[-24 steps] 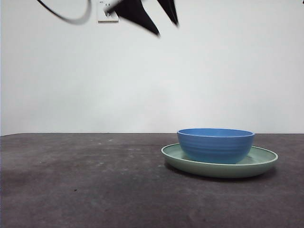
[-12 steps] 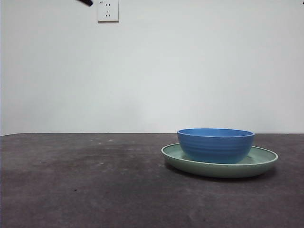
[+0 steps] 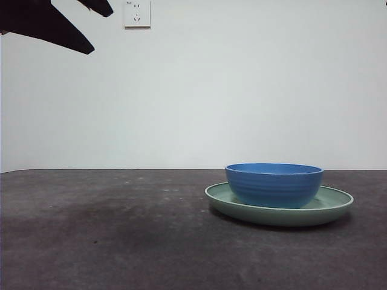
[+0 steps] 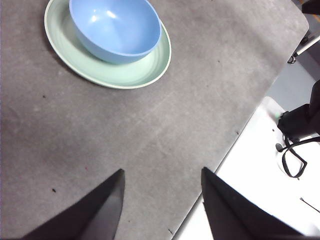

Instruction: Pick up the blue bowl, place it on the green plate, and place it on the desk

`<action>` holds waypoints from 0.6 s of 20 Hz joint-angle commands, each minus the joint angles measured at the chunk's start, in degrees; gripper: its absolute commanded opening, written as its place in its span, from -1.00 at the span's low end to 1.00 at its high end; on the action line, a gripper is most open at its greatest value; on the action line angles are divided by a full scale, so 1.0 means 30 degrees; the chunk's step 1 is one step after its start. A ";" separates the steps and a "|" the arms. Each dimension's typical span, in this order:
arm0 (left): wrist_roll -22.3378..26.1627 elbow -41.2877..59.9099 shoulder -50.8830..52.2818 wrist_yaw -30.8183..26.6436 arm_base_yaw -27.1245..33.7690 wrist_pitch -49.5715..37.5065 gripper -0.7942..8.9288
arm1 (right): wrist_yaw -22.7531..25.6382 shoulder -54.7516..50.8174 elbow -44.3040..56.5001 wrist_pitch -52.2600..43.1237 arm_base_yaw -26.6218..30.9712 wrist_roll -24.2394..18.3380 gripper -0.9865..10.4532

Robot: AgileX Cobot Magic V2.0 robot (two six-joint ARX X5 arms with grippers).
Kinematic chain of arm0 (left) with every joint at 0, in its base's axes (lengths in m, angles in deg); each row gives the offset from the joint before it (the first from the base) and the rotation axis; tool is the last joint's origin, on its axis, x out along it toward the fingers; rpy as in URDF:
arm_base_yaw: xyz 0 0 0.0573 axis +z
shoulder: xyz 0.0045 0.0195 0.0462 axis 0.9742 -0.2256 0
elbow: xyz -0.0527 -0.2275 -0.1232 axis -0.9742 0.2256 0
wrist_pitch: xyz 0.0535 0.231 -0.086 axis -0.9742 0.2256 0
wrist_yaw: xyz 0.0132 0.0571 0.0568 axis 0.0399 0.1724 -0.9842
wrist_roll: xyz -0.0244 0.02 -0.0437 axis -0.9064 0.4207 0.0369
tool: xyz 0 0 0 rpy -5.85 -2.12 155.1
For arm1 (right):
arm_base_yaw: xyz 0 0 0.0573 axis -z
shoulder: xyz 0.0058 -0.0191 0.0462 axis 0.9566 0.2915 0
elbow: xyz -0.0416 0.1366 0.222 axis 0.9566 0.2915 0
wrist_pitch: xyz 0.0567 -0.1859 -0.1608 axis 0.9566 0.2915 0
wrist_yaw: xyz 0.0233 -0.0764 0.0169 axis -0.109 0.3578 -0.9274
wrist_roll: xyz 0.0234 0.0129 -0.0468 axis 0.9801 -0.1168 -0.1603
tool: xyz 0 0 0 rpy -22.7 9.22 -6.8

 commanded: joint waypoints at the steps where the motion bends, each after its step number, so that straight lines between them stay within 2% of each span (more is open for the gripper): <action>1: 0.0357 -0.0219 -0.0073 0.0058 -0.0087 -0.0189 -0.32 | 0.0007 0.0087 -0.0372 -0.0175 -0.0044 0.0153 -0.18; 7: 0.0350 -0.0219 -0.0073 0.0066 -0.0087 -0.0182 -0.32 | 0.0080 0.0095 -0.0372 -0.0189 -0.0036 0.0357 -0.18; 10: 0.0357 -0.0219 -0.0073 0.0058 -0.0095 -0.0182 -0.32 | 0.2594 0.0561 -0.0372 -0.0408 -0.0007 0.1974 -0.18; 12: 0.0364 -0.0219 -0.0073 0.0051 -0.0087 -0.0182 -0.32 | 0.3679 0.1639 -0.0372 -0.0925 0.0131 0.2346 -0.18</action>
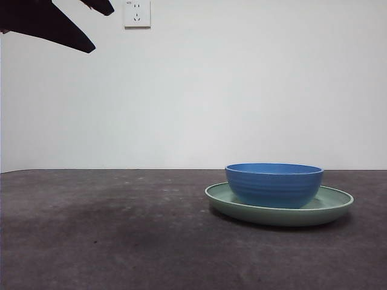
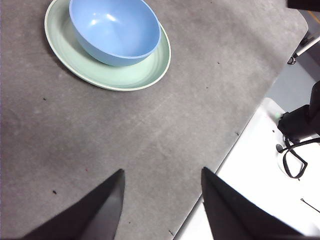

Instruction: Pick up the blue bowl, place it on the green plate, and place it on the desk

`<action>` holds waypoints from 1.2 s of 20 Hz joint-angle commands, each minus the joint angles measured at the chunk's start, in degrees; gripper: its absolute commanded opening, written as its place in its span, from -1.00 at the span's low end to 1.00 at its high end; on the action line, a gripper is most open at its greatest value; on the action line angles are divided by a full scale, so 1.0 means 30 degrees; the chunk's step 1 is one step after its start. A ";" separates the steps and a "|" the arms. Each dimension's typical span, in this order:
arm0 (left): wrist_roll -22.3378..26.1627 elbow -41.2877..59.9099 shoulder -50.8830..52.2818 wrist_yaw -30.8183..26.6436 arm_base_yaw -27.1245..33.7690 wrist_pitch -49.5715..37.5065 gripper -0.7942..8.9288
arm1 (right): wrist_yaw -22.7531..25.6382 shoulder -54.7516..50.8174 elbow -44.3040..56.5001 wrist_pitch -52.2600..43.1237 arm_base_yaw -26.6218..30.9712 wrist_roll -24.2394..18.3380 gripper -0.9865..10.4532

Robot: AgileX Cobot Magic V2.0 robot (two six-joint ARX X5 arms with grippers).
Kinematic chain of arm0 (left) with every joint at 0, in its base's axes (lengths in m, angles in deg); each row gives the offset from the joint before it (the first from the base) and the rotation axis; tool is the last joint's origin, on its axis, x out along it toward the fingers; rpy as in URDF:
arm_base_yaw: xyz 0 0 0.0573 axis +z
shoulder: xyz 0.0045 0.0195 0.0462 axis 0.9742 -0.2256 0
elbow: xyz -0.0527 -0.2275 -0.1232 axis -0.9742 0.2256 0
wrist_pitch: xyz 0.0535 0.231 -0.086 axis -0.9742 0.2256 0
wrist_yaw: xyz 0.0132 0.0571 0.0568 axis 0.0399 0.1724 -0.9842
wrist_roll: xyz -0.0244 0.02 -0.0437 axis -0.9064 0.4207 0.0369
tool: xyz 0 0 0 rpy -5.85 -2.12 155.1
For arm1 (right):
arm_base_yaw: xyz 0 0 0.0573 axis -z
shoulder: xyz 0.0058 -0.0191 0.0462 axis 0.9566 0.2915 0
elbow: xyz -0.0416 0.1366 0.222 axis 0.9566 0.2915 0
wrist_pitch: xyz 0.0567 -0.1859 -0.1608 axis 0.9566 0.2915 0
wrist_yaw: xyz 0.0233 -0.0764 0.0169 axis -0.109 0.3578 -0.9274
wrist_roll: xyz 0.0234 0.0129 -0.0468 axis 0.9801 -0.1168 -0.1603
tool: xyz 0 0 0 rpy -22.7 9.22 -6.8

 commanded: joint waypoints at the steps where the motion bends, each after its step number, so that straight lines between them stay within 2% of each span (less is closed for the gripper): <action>1: 0.0321 -0.0219 -0.0087 0.0051 -0.0087 -0.0109 -0.32 | 0.0313 0.1421 -0.0364 -0.0962 0.0211 0.0925 -0.18; 11: 0.0444 -0.0219 -0.0087 0.0051 -0.0087 -0.0087 -0.32 | -0.0430 1.1052 -0.0364 -0.6907 0.0976 0.1333 -0.18; 13: 0.0437 -0.0219 -0.0087 0.0051 -0.0087 -0.0080 -0.32 | -0.0466 1.2495 -0.0364 -0.7708 0.0954 0.1333 -0.31; 20: 0.0437 -0.0219 -0.0087 0.0036 -0.0087 -0.0080 -0.32 | -0.0532 1.5395 -0.0364 -1.0163 0.0918 0.1341 -0.37; 24: 0.0372 -0.0219 -0.0087 0.0036 -0.0087 -0.0087 -0.32 | -0.1341 1.6167 -0.0364 -1.1169 0.0925 0.1647 -0.55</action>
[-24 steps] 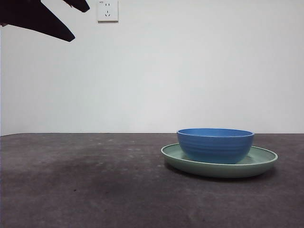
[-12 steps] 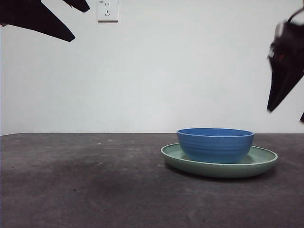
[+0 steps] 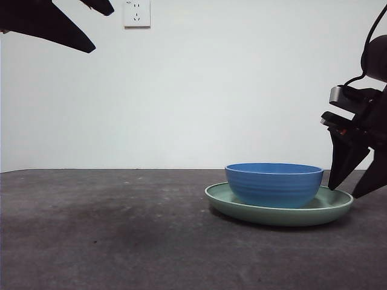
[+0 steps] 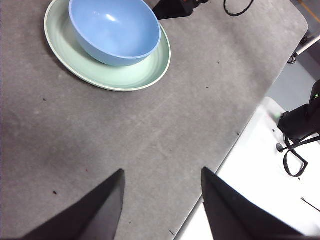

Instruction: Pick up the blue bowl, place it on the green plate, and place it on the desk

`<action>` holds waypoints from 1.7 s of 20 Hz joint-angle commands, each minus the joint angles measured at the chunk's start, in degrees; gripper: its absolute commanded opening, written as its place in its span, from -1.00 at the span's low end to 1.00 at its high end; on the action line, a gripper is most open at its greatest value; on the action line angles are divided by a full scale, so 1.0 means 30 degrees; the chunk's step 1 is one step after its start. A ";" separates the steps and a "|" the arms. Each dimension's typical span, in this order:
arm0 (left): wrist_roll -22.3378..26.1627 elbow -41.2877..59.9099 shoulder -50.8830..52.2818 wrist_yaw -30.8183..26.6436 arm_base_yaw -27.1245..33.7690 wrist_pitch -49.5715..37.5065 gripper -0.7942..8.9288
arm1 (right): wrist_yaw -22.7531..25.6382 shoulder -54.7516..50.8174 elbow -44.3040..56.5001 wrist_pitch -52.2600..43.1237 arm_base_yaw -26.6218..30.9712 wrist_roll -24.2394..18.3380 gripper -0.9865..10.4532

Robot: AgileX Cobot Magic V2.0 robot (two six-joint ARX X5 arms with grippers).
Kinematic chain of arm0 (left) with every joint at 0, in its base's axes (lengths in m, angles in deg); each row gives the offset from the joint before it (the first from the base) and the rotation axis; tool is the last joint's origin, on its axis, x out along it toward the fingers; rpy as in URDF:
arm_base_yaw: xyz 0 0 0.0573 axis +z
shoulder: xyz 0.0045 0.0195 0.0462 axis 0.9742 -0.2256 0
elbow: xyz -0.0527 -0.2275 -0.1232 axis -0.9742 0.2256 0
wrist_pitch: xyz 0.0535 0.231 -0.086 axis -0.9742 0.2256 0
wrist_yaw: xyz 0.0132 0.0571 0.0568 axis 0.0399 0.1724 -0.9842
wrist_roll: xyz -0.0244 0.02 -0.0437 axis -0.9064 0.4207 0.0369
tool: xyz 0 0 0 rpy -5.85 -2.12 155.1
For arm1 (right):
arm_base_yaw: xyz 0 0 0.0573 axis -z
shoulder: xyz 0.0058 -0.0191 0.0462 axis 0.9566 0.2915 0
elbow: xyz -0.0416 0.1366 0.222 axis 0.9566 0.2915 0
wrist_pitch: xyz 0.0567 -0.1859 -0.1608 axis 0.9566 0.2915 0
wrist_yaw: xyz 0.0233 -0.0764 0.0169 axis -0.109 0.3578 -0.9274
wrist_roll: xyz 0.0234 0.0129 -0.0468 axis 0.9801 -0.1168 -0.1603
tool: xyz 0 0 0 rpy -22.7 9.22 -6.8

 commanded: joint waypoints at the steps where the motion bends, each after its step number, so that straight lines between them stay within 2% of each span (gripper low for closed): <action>1: 0.0284 -0.0219 -0.0087 0.0036 -0.0087 -0.0080 -0.32 | -0.0255 0.0743 -0.0335 -0.0459 -0.0080 0.0459 -0.55; 4: 0.0219 -0.0219 -0.0087 0.0036 -0.0087 -0.0080 -0.32 | -0.0233 0.1144 -0.0335 -0.0656 -0.0131 0.0474 -0.56; 7: 0.0211 -0.0219 -0.0087 0.0036 -0.0087 -0.0080 -0.32 | -0.0262 0.1166 -0.0335 -0.1086 -0.0131 0.0503 -0.81; 14: 0.0117 -0.0219 -0.0087 0.0036 -0.0087 -0.0073 -0.32 | -0.0335 0.1129 -0.0335 -0.1180 -0.0051 0.0940 -0.81; 20: 0.0058 -0.0219 -0.0087 0.0036 -0.0087 -0.0073 -0.32 | -0.2157 0.0080 -0.0379 -0.1224 -0.0066 0.2142 -0.81; 26: 0.0066 -0.0219 -0.0087 0.0036 -0.0087 -0.0080 -0.32 | -0.2965 -0.1989 -0.0561 -0.1217 -0.0240 0.3308 -0.81; 30: 0.0073 -0.0219 -0.0087 0.0036 -0.0087 -0.0080 -0.32 | -0.3155 -0.2259 -0.1202 -0.1231 -0.1202 0.4131 -0.81; 34: 0.0073 -0.0219 -0.0087 0.0036 -0.0087 -0.0080 -0.32 | -0.1887 -0.2215 -0.1734 -0.1851 -0.3264 0.4940 -0.81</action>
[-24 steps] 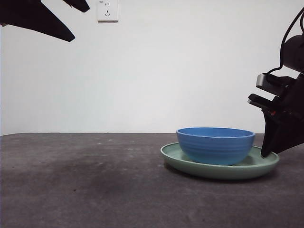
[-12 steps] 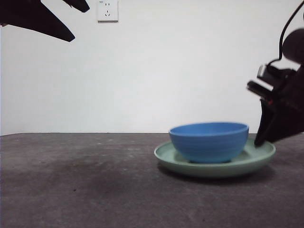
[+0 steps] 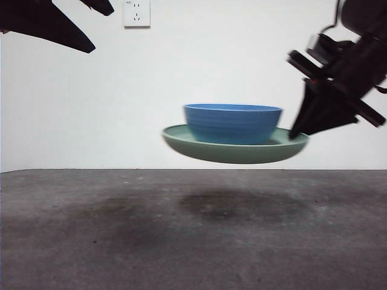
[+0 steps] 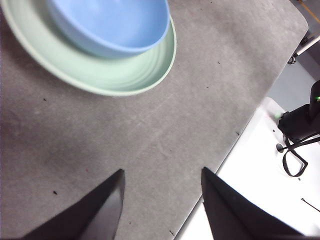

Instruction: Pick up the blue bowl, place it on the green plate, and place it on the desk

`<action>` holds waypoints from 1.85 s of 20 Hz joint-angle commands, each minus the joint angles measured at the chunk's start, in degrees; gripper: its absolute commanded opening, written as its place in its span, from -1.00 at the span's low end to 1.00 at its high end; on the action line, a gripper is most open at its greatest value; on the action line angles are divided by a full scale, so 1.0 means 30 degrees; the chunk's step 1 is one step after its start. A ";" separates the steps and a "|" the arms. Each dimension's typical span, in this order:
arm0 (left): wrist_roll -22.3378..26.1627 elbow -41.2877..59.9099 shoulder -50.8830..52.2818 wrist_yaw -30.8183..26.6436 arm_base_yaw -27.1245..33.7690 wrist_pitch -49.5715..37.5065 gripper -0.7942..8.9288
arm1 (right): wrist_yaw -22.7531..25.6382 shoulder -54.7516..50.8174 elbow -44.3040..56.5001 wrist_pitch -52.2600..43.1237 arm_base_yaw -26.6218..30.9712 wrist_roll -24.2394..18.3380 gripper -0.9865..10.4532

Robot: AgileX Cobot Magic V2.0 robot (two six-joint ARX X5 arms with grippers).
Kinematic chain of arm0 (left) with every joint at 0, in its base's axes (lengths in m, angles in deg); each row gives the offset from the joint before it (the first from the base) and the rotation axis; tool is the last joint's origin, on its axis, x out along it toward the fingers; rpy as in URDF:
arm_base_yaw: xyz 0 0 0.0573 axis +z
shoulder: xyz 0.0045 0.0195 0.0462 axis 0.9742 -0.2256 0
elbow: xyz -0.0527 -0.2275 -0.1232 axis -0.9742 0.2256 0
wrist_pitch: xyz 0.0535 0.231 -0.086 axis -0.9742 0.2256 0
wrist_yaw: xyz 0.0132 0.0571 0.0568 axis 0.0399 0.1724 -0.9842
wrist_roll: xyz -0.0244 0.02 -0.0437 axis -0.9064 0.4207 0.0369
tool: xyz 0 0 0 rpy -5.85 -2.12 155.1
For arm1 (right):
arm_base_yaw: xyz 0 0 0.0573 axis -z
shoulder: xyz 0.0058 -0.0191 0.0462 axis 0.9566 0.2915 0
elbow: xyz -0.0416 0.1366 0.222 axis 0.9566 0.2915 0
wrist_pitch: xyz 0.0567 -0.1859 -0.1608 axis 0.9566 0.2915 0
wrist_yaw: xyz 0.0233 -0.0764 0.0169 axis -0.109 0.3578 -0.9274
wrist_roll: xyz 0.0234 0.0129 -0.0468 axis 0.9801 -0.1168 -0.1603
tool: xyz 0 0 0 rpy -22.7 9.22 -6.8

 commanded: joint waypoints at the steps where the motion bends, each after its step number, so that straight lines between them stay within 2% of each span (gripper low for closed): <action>1: 0.0095 -0.0219 -0.0087 0.0036 -0.0087 -0.0080 -0.32 | 0.0554 0.0146 -0.0656 -0.0627 -0.1122 0.0969 -0.81; 10: 0.0095 -0.0219 -0.0087 0.0036 -0.0087 -0.0066 -0.32 | 0.2004 0.3504 -0.1122 -0.3330 -0.3796 0.3067 -0.81; 15: 0.0102 -0.0219 -0.0087 0.0036 -0.0087 0.0051 -0.32 | 0.2011 0.5960 -0.1392 -0.4357 -0.4131 0.3636 -0.81; 21: 0.0095 -0.0219 -0.0087 0.0036 -0.0087 0.0073 -0.32 | 0.2361 0.6470 -0.1421 -0.4386 -0.4226 0.3606 -0.81; 22: 0.0095 -0.0219 -0.0087 0.0036 -0.0087 0.0073 -0.32 | 0.2361 0.6470 -0.1421 -0.4379 -0.4240 0.3606 -0.79; 25: 0.0095 -0.0219 -0.0087 0.0036 -0.0087 0.0073 -0.32 | 0.2361 0.6441 -0.1421 -0.4379 -0.4335 0.3614 -0.50; 28: 0.0095 -0.0219 -0.0087 0.0036 -0.0087 0.0066 -0.32 | 0.2470 0.6135 -0.1428 -0.4065 -0.4328 0.3606 -0.49; 32: 0.0095 -0.0219 -0.0087 0.0036 -0.0087 0.0073 -0.32 | 0.3512 0.4255 -0.1428 -0.2171 -0.4291 0.2601 -0.48; 37: 0.0095 -0.0219 -0.0087 0.0029 -0.0087 0.0066 -0.32 | 0.3825 -0.0466 -0.1428 0.1792 -0.4328 -0.0495 -0.48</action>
